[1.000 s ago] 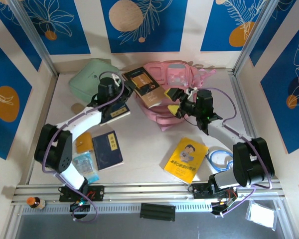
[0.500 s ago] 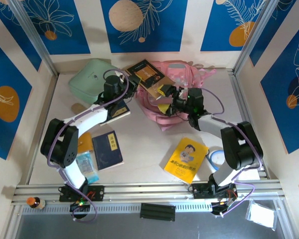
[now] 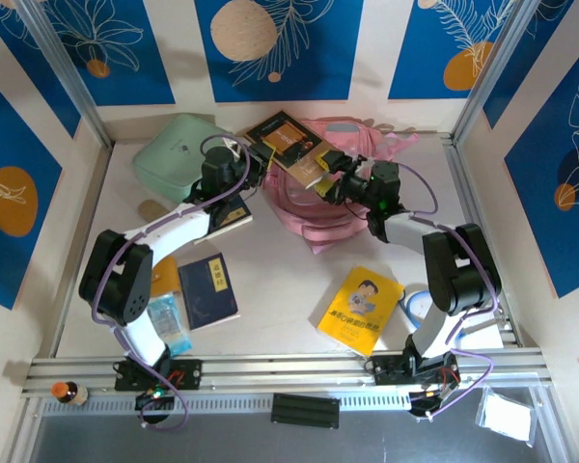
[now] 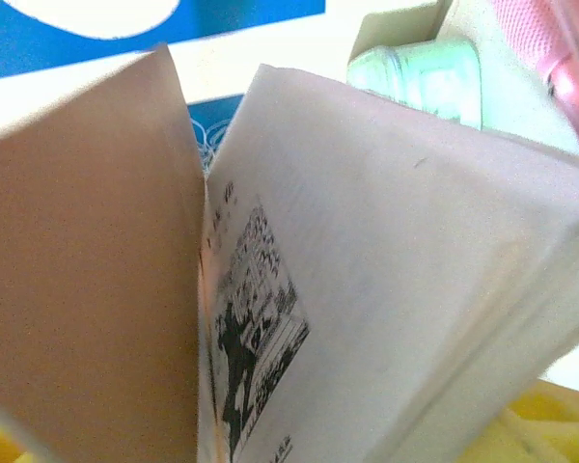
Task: Pack books, pencil case, and school supplies into a backpack
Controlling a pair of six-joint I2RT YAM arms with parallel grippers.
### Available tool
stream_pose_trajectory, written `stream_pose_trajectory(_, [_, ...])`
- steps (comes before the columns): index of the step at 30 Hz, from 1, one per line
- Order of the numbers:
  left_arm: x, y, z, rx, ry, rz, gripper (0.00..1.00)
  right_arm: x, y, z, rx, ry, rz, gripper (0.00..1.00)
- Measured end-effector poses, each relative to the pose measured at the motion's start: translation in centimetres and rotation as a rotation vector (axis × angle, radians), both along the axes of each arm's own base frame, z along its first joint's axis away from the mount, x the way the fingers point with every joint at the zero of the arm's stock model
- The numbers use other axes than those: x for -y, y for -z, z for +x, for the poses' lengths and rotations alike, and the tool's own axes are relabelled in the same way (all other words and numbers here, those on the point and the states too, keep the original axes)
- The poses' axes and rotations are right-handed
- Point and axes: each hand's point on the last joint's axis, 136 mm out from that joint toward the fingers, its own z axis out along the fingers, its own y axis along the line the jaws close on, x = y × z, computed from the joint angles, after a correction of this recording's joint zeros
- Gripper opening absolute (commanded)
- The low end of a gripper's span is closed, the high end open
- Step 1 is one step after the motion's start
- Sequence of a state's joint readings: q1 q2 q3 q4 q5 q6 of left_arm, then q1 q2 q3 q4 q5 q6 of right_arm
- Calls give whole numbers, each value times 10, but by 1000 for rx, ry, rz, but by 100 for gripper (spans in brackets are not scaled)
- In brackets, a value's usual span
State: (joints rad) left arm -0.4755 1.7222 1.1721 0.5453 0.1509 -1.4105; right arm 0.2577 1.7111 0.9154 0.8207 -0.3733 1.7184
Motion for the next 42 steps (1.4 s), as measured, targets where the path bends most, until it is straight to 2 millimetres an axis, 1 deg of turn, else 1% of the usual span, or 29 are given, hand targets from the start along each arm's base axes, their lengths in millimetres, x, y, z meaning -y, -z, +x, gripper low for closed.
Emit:
stream_pose_trajectory(2, [0, 3, -1, -8, 4, -1, 0, 7, -1, 3, 7, 14, -4, 60])
stream_pose_trajectory(5, [0, 11, -3, -25, 6, 2, 0, 9, -1, 3, 13, 15, -10, 54])
stream_pose_trajectory(8, [-1, 18, -4, -44, 8, 1, 0, 7, 1, 1, 7, 1, -19, 51])
stream_pose_trajectory(13, [1, 19, -6, -49, 21, -2, 0, -4, 4, -5, 4, -27, -30, 45])
stream_pose_trajectory(15, [1, 19, -6, -50, 26, -2, 0, -6, 5, -6, 4, -32, -35, 38])
stream_pose_trajectory(18, [2, 20, -7, -50, 28, -1, 0, -7, 8, -7, 2, -35, -46, 23])
stream_pose_trajectory(19, [2, 21, -7, -54, 29, 1, 1, -6, 8, -7, 4, -37, -49, 20])
stream_pose_trajectory(21, [2, 25, -7, -64, 33, 10, 13, -5, 7, -7, 16, -35, -60, 13])
stream_pose_trajectory(24, [5, 31, -11, -63, 63, 53, 38, 1, 6, -10, 23, -30, -101, 12])
stream_pose_trajectory(25, [7, 36, -13, -67, 82, 84, 46, 4, 5, -11, 29, -26, -119, 11])
stream_pose_trajectory(28, [10, 52, -19, -81, 139, 194, 58, 21, -1, -17, 46, 3, -196, 11])
stream_pose_trajectory(30, [14, 58, -20, -75, 177, 271, 60, 39, -4, -22, 60, 38, -258, 11])
stream_pose_trajectory(32, [20, 64, -19, -68, 225, 345, 61, 58, -8, -28, 70, 78, -328, 11])
stream_pose_trajectory(36, [44, 82, -15, -60, 340, 466, 63, 95, -15, -42, 92, 158, -477, 11])
stream_pose_trajectory(39, [63, 105, -18, -76, 419, 547, 64, 119, -14, -55, 85, 200, -582, 10])
stream_pose_trajectory(42, [75, 134, -23, -114, 473, 618, 64, 140, -6, -67, 48, 231, -674, 10])
